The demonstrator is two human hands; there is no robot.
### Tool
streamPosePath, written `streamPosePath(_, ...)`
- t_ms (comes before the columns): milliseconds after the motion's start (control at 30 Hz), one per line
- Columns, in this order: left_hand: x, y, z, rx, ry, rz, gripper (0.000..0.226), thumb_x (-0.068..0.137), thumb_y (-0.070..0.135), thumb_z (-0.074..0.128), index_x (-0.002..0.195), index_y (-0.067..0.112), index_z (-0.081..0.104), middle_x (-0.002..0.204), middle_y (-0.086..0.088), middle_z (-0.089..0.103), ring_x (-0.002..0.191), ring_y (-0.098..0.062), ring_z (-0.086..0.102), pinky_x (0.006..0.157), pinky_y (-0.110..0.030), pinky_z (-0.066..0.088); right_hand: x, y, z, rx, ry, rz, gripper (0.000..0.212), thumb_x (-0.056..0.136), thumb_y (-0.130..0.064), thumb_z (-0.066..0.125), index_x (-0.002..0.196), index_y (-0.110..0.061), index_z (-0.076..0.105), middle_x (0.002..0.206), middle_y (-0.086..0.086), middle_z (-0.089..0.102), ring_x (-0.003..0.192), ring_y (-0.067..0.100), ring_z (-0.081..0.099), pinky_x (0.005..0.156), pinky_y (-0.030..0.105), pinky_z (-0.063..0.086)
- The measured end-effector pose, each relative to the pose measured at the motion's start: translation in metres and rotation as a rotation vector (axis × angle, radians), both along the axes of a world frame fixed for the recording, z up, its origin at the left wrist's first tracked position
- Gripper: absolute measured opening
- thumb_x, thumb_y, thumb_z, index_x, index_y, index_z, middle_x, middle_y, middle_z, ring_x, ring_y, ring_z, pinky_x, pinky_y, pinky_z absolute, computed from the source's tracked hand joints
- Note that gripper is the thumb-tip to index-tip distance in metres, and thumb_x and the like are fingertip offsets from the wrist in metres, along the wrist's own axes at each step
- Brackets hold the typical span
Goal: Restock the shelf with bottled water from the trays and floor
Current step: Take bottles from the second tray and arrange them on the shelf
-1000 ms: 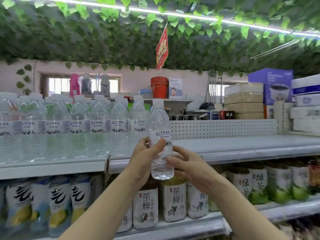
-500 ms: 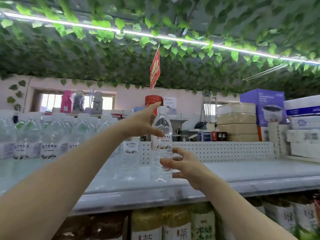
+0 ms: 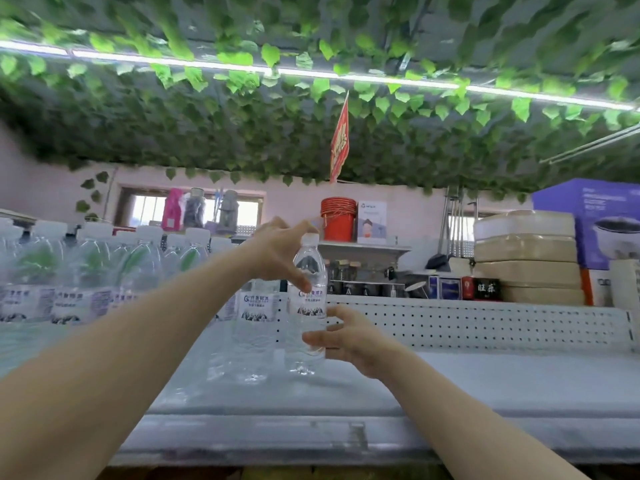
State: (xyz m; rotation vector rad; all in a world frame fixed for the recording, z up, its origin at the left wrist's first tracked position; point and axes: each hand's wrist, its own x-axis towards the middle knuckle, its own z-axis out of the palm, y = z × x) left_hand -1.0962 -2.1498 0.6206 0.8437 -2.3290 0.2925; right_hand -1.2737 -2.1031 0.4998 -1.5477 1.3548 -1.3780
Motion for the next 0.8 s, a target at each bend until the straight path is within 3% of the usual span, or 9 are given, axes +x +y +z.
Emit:
streamPosePath(100,0.002,-0.011,-0.004,0.018,-0.022,0.023,0.113,0.054,0.056,0.090,0.148,0.035,0.030,0.126,-0.008,0.053,0.127,-0.028,0.038,0.109,-0.045,0.035,0.001,-0.004,0.001,0.042,0.047,0.053,0.049,0.077,-0.007,0.088,0.113,-0.019,0.058,0.109,0.012,0.069,0.099,0.025,0.072,0.098,0.044,0.056)
streamPosePath(167,0.004,-0.017,-0.007,0.032,-0.029,0.033,0.112,0.054,0.056,0.090,0.147,0.037,0.030,0.126,-0.007,0.052,0.128,-0.027,0.036,0.109,-0.047,0.034,0.001,-0.007,0.003,0.067,0.075,0.069,0.040,0.082,-0.004,0.082,0.100,-0.026,0.053,0.103,0.007,0.066,0.094,0.020,0.070,0.095,0.039,0.056)
streamPosePath(333,0.005,-0.021,-0.011,0.003,-0.040,0.056,0.114,0.055,0.056,0.089,0.149,0.036,0.027,0.131,-0.008,0.052,0.130,-0.028,0.035,0.111,-0.048,0.033,0.000,-0.019,0.003,0.094,0.116,0.063,0.048,0.080,-0.006,0.085,0.117,-0.019,0.056,0.110,0.009,0.070,0.102,0.023,0.071,0.100,0.042,0.055)
streamPosePath(433,0.005,-0.022,-0.011,-0.007,-0.047,0.074,0.115,0.056,0.056,0.089,0.150,0.036,0.025,0.133,-0.008,0.051,0.132,-0.029,0.035,0.111,-0.050,0.032,0.002,-0.022,0.004,0.105,0.106,0.070,0.050,0.079,-0.006,0.085,0.118,-0.019,0.056,0.112,0.009,0.071,0.106,0.024,0.070,0.104,0.045,0.053)
streamPosePath(533,0.006,-0.022,-0.013,-0.008,-0.045,0.082,0.113,0.058,0.054,0.088,0.150,0.036,0.025,0.133,-0.006,0.052,0.133,-0.028,0.033,0.111,-0.048,0.032,0.004,-0.023,0.004,0.108,0.088,0.085,0.053,0.080,-0.005,0.085,0.123,-0.016,0.055,0.109,0.006,0.072,0.101,0.020,0.072,0.099,0.040,0.056)
streamPosePath(600,0.006,-0.019,-0.013,-0.023,-0.054,0.084,0.112,0.061,0.052,0.088,0.151,0.034,0.024,0.131,-0.003,0.055,0.135,-0.025,0.030,0.108,-0.045,0.030,0.006,-0.021,0.004,0.106,0.093,0.085,0.050,0.081,-0.005,0.084,0.119,-0.017,0.055,0.102,0.002,0.072,0.095,0.015,0.071,0.092,0.034,0.057)
streamPosePath(800,0.008,-0.011,-0.013,-0.005,-0.046,0.057,0.111,0.062,0.048,0.089,0.152,0.030,0.025,0.122,0.002,0.059,0.133,-0.021,0.029,0.101,-0.040,0.030,0.006,-0.013,0.004,0.096,0.121,0.094,0.044,0.082,-0.006,0.083,0.113,-0.020,0.055,0.102,0.002,0.071,0.095,0.015,0.069,0.098,0.037,0.055)
